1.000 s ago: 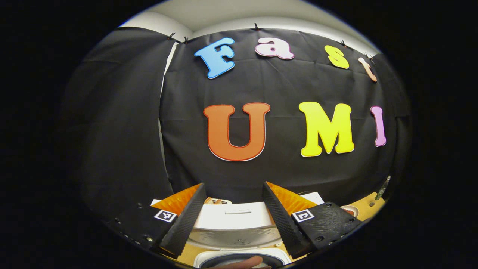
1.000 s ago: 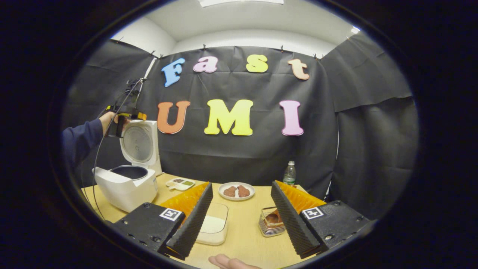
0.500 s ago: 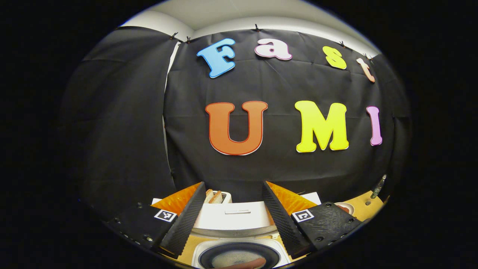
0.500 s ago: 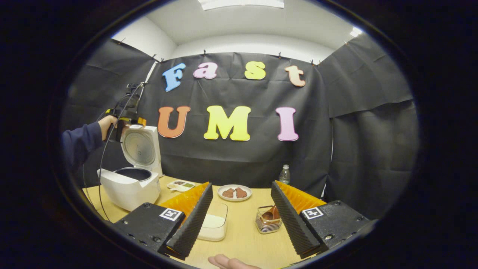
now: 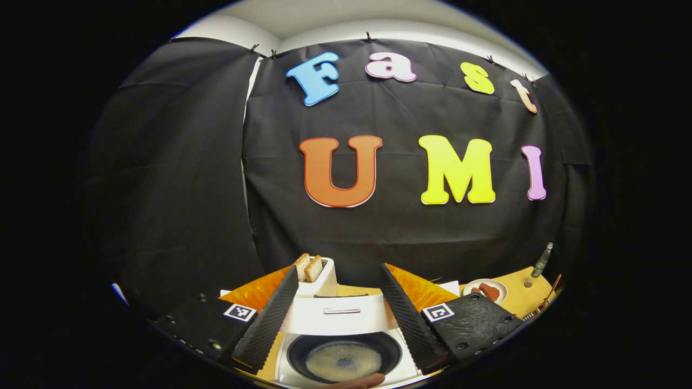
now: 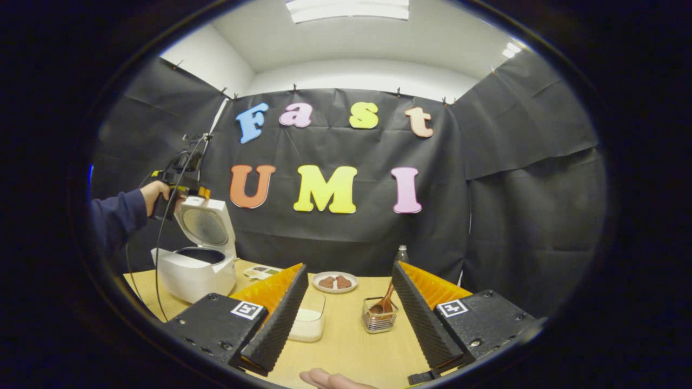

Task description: Close the left gripper, press the button to open the rice cooker; take a wooden spoon from the chopstick holder with the right hand, scoop a spoonful of rice and pour it into the rice cooker, then put the wooden spoon back into the chopstick holder.

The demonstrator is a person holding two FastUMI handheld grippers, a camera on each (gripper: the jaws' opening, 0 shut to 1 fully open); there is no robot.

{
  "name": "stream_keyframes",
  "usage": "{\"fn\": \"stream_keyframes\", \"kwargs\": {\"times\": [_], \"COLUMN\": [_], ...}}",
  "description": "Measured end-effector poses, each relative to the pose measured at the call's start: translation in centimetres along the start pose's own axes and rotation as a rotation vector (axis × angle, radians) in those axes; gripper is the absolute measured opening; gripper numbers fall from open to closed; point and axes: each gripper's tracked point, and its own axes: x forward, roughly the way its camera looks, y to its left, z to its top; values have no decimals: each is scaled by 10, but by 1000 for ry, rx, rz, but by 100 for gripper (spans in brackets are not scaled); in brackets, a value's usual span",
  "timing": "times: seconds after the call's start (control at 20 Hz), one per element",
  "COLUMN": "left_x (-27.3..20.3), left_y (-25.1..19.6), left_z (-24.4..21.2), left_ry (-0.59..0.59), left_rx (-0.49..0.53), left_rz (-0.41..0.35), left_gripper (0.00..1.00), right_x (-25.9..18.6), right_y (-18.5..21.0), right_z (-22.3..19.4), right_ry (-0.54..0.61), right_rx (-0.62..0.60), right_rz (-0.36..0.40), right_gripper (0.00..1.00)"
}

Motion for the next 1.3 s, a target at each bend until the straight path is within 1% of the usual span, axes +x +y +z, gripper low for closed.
{"fn": "stream_keyframes", "kwargs": {"times": [0.05, 0.1, 0.2, 0.3, 0.45, 0.5, 0.55, 0.6, 0.65, 0.7, 0.75, 0.8, 0.95, 1.0, 1.05, 1.1, 1.25, 1.3], "left_x": [-4, -10, -22, -28, -35, -37, -38, -41, -43, -46, -47, -49, -55, -56, -61, -64, -63, -63], "left_y": [0, -1, -8, -10, -14, -17, -18, -19, -20, -21, -21, -22, -24, -26, -24, -23, -22, -22], "left_z": [-9, -16, -30, -45, -72, -83, -94, -102, -107, -112, -119, -126, -149, -155, -160, -165, -163, -170], "left_ry": [19, 30, 41, 60, 101, 120, 145, 160, 165, 172, 184, 202, 266, 285, 303, 320, 317, 337], "left_rx": [-3, -2, 3, -2, -8, -8, -9, -10, -4, 10, 23, 18, 12, 19, 20, 20, 16, 13], "left_rz": [0, -1, -13, -19, -26, -30, -32, -30, -25, -23, -23, -22, -32, -38, -42, -45, -49, -50], "left_gripper": [96, 96, 95, 93, 93, 93, 93, 93, 92, 93, 93, 93, 93, 94, 93, 93, 94, 94], "right_x": [-5, -11, -18, -25, -34, -36, -37, -39, -41, -42, -43, -44, -48, -51, -53, -55, -59, -59], "right_y": [-1, 2, 1, 3, 3, 1, -2, -4, -5, -2, 0, 1, -2, 0, 2, 2, 5, 6], "right_z": [0, -12, -13, -18, -22, -22, -19, -18, -17, -16, -16, -15, -10, -8, -6, -4, 3, 7], "right_ry": [0, 1, 1, 14, 29, 28, 22, 17, 12, 11, 13, 13, 8, 5, -1, -7, -24, -31], "right_rx": [1, 2, 13, 18, 10, 5, 2, -2, -5, -8, -14, -21, -44, -53, -62, -68, -85, -80], "right_rz": [3, 8, 14, 32, 52, 46, 36, 27, 23, 24, 25, 26, 12, 11, 12, 10, 5, 1], "right_gripper": [96, 100, 100, 100, 100, 100, 96, 100, 96, 100, 96, 100, 100, 96, 100, 100, 100, 97]}}
